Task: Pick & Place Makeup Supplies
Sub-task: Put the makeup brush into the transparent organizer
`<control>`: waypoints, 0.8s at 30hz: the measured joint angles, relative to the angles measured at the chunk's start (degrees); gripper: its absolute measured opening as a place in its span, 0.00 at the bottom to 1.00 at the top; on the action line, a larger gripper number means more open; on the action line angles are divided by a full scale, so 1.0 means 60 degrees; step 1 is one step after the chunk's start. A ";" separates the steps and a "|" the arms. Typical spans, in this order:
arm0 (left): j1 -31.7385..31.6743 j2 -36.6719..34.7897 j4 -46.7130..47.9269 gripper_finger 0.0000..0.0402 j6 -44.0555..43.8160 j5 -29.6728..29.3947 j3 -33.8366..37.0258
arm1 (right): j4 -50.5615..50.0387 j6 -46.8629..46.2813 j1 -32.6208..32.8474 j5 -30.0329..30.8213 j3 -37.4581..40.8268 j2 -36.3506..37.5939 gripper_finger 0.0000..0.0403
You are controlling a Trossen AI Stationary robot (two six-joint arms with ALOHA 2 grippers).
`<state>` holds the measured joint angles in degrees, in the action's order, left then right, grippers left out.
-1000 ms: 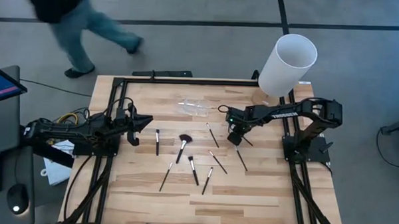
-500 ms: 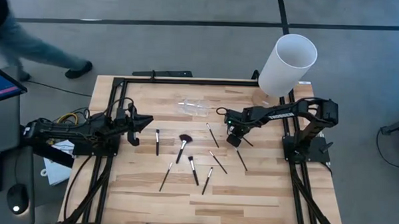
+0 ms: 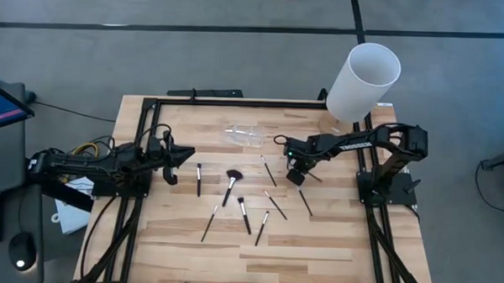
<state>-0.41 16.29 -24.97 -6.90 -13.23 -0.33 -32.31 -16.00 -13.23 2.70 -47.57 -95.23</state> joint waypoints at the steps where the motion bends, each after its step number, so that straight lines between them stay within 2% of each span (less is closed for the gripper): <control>1: 0.0000 0.0000 -0.0010 0.10 0.0000 0.0000 0.0000 | -0.0017 0.0037 0.0000 0.0004 0.0000 -0.0001 0.04; 4: -0.0002 0.0000 -0.0031 0.10 -0.0003 0.0000 0.0000 | -0.0042 0.0147 0.0015 0.0011 0.0004 -0.0001 0.02; 11: 0.0001 0.0000 -0.0066 0.10 -0.0004 0.0000 0.0003 | -0.0043 0.0162 0.0015 0.0036 0.0004 -0.0009 0.05; 16: 0.0000 0.0000 -0.0089 0.10 0.0000 0.0000 0.0002 | -0.0270 0.0223 0.0018 0.0027 -0.0238 -0.0028 0.03; 24: 0.0000 0.0002 -0.0095 0.10 0.0029 -0.0004 0.0003 | -0.0399 0.0501 0.0011 0.0031 -0.0576 0.0547 0.04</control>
<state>-0.41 16.30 -25.54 -6.72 -13.26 -0.32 -34.71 -12.99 -13.17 2.88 -51.03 -91.95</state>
